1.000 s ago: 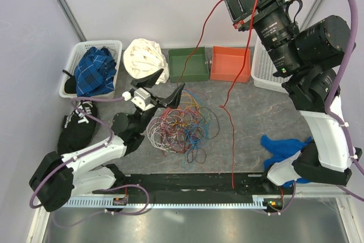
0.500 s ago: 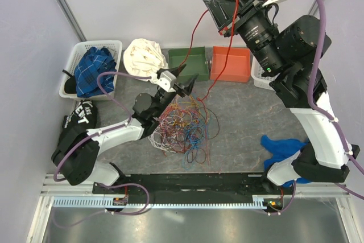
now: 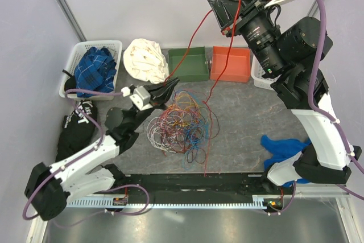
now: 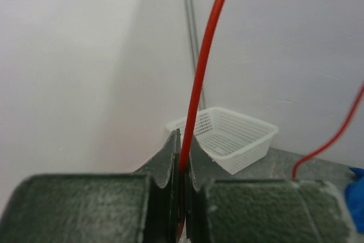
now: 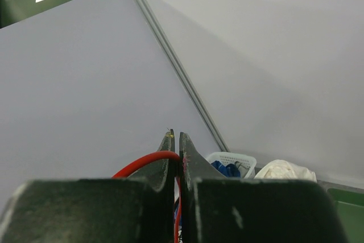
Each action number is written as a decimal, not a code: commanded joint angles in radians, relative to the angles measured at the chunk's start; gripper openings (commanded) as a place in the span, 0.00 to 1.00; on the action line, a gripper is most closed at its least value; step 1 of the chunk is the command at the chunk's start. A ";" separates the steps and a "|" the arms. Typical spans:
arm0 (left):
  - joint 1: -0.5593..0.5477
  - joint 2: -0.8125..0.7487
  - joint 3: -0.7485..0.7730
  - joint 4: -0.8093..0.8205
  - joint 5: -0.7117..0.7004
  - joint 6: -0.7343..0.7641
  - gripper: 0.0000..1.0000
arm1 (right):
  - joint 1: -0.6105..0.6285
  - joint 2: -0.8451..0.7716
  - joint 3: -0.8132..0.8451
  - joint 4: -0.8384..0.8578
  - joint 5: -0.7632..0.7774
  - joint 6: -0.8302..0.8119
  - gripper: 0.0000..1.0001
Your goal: Untangle the cables
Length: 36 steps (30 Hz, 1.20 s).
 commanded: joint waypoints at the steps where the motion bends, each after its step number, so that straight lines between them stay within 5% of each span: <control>1: 0.002 -0.118 -0.053 -0.105 0.194 -0.064 0.03 | -0.005 -0.001 0.030 0.028 0.012 0.000 0.00; 11: -0.003 -0.118 -0.085 -0.042 0.415 -0.174 0.54 | -0.003 0.012 0.053 0.008 -0.065 0.069 0.00; 12: -0.004 -0.088 -0.079 -0.033 0.417 -0.178 0.67 | -0.005 0.016 0.056 0.002 -0.077 0.077 0.00; 19: -0.007 0.024 -0.005 -0.004 0.420 -0.156 0.89 | -0.005 0.011 0.060 -0.024 -0.107 0.077 0.00; 29: -0.006 0.066 0.077 -0.013 0.397 -0.101 0.93 | -0.005 -0.009 0.035 -0.039 -0.110 0.051 0.00; 36: -0.006 -0.136 -0.039 -0.140 0.315 -0.077 0.93 | -0.005 -0.015 0.035 -0.042 -0.067 0.019 0.00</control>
